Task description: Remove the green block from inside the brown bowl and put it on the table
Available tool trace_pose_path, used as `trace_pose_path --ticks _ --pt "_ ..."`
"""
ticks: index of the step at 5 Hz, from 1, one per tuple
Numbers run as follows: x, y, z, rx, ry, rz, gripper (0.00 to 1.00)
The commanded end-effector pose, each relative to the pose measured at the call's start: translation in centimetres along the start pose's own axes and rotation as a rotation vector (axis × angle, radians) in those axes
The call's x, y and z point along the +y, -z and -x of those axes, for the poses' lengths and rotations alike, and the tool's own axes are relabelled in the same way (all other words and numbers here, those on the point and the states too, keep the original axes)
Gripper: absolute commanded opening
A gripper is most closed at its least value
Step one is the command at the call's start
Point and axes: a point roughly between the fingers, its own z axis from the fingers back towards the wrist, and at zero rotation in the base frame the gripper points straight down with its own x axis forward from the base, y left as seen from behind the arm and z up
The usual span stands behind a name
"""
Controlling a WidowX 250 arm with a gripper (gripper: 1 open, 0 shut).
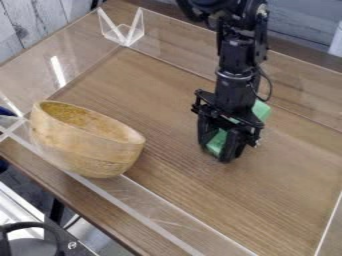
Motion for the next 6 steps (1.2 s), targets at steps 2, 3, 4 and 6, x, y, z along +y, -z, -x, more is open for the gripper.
trace_pose_path --ticks 2,3,4,6 --pt "0.6 -0.6 -1.2 -0.064 -0.050 -0.012 0.00" --pt "0.3 -1.5 -1.0 -0.065 -0.032 -0.009 0.00" --pt "0.0 -1.9 -0.8 -0.061 -0.013 -0.005 0.00" --pt "0.1 -1.7 -0.8 -0.045 -0.033 0.001 0.00"
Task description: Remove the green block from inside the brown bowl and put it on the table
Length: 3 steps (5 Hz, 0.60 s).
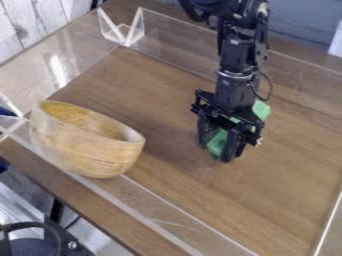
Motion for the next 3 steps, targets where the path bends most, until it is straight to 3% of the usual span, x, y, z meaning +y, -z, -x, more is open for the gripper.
trace_pose_path --ticks 1,3 --pt "0.17 -1.50 -0.79 -0.050 -0.010 -0.003 0.00" --pt "-0.01 -1.39 -0.99 -0.027 0.004 0.001 0.00"
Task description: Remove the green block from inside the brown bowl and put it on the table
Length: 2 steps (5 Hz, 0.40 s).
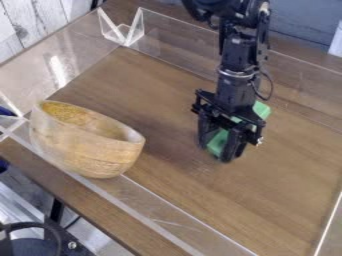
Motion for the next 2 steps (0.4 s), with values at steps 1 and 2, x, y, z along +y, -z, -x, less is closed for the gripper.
trace_pose_path --ticks 1,2 --pt "-0.57 -1.65 -1.34 -0.059 -0.002 -0.026 0.00" --pt "-1.29 -1.75 -1.98 -0.063 -0.010 -0.047 0.00"
